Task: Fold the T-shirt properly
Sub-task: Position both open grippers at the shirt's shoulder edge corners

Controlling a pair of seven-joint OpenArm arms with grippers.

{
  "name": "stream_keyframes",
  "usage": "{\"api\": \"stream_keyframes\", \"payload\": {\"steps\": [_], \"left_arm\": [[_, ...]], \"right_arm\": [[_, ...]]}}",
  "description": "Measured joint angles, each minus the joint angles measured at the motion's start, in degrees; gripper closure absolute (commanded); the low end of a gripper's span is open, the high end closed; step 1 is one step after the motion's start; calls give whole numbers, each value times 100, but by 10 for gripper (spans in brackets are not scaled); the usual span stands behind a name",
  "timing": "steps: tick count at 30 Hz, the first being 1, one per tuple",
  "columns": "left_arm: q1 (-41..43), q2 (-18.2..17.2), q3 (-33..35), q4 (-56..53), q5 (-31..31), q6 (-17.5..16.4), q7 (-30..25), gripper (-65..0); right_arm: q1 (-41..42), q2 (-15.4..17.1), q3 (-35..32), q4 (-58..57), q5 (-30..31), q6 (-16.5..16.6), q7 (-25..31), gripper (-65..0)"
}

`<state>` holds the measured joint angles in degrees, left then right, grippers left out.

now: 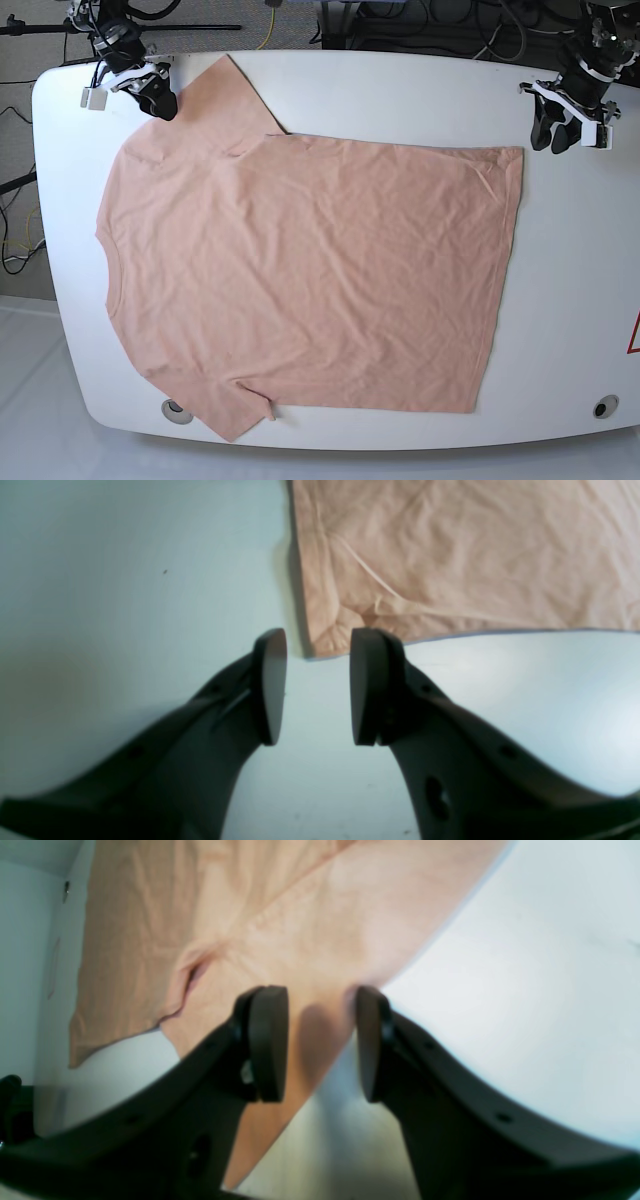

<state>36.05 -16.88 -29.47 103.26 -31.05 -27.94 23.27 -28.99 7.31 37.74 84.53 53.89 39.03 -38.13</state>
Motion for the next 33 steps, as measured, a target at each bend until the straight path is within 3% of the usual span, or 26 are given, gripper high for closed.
{"api": "stream_keyframes", "payload": {"steps": [9, 16, 25, 27, 30, 33], "left_arm": [[-356, 9, -424, -299, -428, -46, 739, -200], [-549, 15, -754, -553, -629, -120, 990, -195], [-629, 17, -868, -916, -824, -146, 1060, -190], [-686, -33, -970, -1261, -1318, -258, 1032, -192], [-699, -105, -1014, -1456, -1213, -81, 1036, -193], [-669, -186, -1036, -1565, -1370, -136, 1034, -193]], "right_arm": [[-72, -15, -111, -28, 15, -7, 146, -226], [-46, -2, -271, -22, 20, 20, 72, -226], [-7, -48, -323, -9, 22, 68, -28, -228], [-4, -66, -251, 7, 42, 70, -116, -228], [-15, -63, -227, 11, 39, 66, -136, -228], [-22, -68, -221, 11, 42, 63, -125, -233]]}}
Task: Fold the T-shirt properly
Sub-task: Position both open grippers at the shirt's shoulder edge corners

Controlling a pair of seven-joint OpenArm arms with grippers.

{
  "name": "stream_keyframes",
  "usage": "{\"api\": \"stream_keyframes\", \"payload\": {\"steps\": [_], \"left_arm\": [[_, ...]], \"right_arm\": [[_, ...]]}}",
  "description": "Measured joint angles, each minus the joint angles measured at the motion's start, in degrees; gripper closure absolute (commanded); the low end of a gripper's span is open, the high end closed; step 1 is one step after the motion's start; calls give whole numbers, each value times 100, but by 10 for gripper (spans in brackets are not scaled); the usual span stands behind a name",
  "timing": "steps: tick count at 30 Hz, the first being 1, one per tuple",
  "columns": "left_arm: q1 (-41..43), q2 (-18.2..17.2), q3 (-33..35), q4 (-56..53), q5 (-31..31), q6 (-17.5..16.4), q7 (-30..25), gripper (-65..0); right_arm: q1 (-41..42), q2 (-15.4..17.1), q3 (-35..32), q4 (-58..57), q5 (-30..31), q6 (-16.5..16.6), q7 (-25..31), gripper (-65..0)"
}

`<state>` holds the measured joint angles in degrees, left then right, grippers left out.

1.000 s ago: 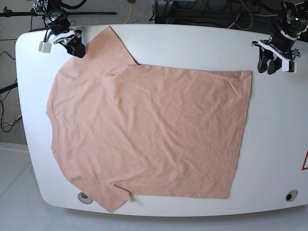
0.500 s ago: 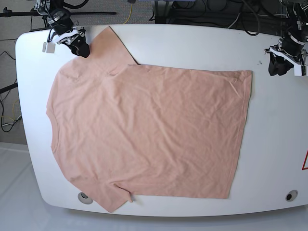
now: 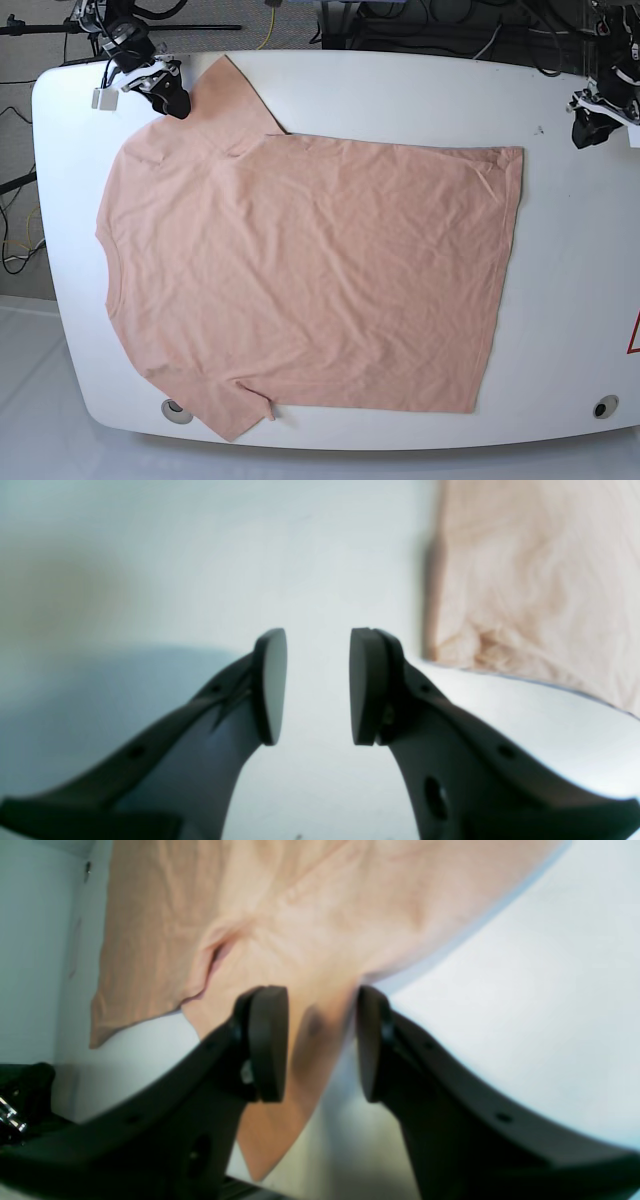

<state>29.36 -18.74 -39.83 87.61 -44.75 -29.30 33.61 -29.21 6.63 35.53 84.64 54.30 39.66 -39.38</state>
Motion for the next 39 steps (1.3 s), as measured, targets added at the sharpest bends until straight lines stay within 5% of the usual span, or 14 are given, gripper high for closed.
{"api": "stream_keyframes", "payload": {"steps": [21, 23, 29, 39], "left_arm": [[15, -66, 98, -98, -181, -55, -24, -197], [15, -70, 101, -105, -184, -52, -24, -196], [31, -11, 181, -208, -149, -57, 24, -197], [13, 59, 188, -190, 212, -146, 201, -233]], "right_arm": [[-17, -28, -199, -7, 17, 46, 79, -232], [-15, -28, -219, -7, 17, 46, 76, -111], [13, -17, -181, 11, -90, 114, -114, 0], [22, -26, -184, 15, -151, 111, -118, -91]]}}
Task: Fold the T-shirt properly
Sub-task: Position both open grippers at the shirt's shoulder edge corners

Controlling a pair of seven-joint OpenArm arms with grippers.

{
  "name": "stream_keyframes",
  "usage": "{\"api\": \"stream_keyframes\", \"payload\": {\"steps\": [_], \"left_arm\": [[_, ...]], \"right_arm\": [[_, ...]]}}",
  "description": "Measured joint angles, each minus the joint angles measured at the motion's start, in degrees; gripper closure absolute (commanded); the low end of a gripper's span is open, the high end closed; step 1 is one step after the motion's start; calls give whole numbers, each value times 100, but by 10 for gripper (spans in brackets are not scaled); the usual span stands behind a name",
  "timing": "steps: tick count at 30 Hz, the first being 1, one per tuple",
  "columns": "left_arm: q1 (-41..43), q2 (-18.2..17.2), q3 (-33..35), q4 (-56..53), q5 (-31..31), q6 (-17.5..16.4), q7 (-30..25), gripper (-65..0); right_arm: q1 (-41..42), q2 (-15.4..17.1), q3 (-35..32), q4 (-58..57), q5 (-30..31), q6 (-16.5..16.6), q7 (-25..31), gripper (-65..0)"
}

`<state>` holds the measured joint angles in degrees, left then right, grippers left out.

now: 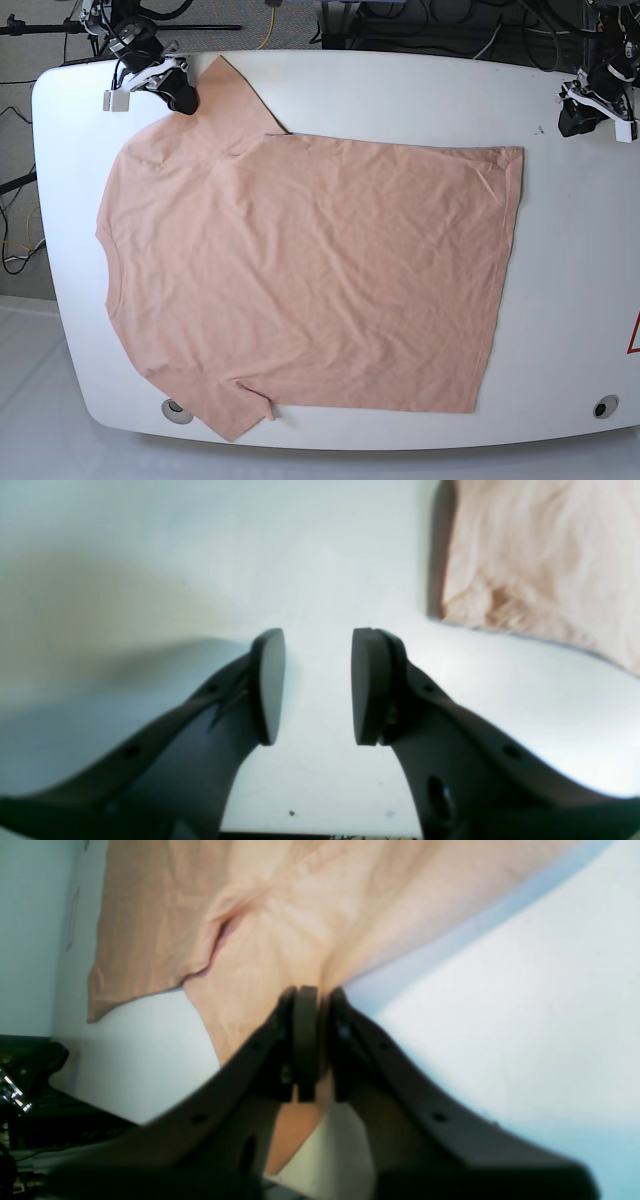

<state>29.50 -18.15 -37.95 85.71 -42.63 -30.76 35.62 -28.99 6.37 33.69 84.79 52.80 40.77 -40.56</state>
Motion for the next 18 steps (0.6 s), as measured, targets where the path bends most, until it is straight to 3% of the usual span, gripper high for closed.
{"api": "stream_keyframes", "payload": {"steps": [6, 10, 14, 18], "left_arm": [[-22, 83, 42, 0, 87, -153, 181, -322], [-85, 52, 42, 2, 166, -190, 251, -351], [-136, 50, 42, 39, 162, -245, 210, -347], [-92, 59, 52, 57, 146, -293, 212, -310]], "right_arm": [[-2, 0, 11, 7, 4, 17, -22, -162], [-9, -9, 11, 17, 44, 15, 4, -157], [-9, -15, 11, 17, 39, 11, 9, -141], [-9, -20, 0, 22, -31, 2, 20, -85]]}}
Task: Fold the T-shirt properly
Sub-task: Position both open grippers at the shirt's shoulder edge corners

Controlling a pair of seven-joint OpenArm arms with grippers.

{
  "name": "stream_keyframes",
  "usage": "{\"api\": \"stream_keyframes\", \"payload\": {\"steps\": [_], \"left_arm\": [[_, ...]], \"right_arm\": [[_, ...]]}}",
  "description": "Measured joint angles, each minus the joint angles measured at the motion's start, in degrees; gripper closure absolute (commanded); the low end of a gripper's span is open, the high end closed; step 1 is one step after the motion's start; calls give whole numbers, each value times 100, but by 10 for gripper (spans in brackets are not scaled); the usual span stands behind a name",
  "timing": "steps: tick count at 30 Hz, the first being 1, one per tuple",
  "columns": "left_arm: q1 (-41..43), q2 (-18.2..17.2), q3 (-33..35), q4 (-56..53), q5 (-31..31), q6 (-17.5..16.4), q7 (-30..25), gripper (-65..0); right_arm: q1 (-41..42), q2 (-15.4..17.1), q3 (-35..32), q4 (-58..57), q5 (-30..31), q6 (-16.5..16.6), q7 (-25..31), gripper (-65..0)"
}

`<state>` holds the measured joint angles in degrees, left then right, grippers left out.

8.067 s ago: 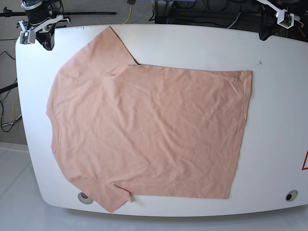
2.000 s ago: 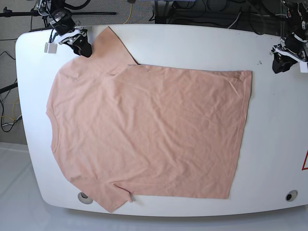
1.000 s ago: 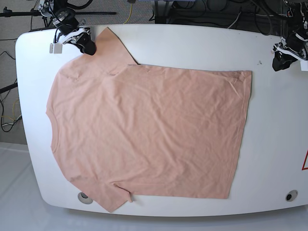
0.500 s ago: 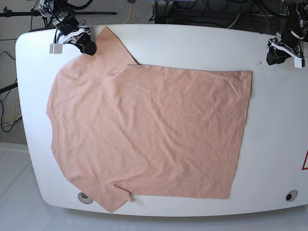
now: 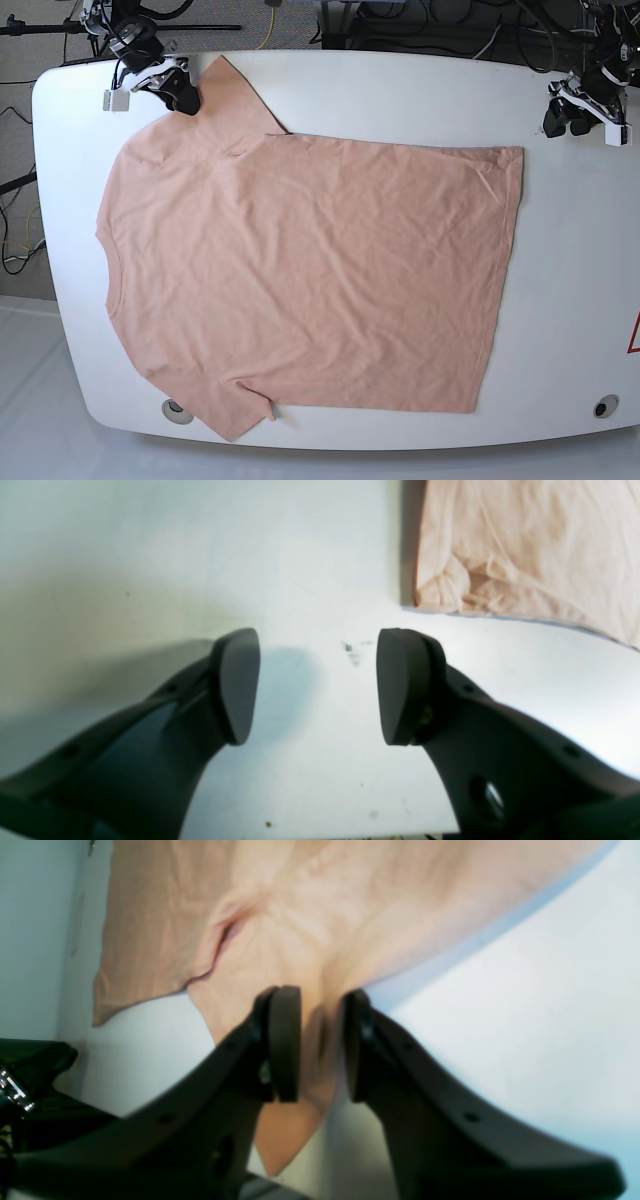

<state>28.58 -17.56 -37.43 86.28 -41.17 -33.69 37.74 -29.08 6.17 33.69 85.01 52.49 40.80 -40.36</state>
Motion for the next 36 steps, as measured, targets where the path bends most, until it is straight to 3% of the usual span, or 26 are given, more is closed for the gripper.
{"api": "stream_keyframes", "payload": {"steps": [6, 22, 28, 36], "left_arm": [[96, 7, -2, 11, -96, 4, 28, -295], [-166, -39, 173, -393, -372, 109, 46, -261], [-262, -26, 289, -380, -396, 129, 155, -284], [-350, -22, 219, -413, -505, 61, 256, -419]], "right_arm": [[2, -2, -4, 15, -120, 2, 0, -1], [2, 17, -37, 39, -125, -7, -42, 0], [0, 17, -33, 37, -122, -7, -46, 0], [0, 20, -31, 37, -125, -7, -61, 0]]}}
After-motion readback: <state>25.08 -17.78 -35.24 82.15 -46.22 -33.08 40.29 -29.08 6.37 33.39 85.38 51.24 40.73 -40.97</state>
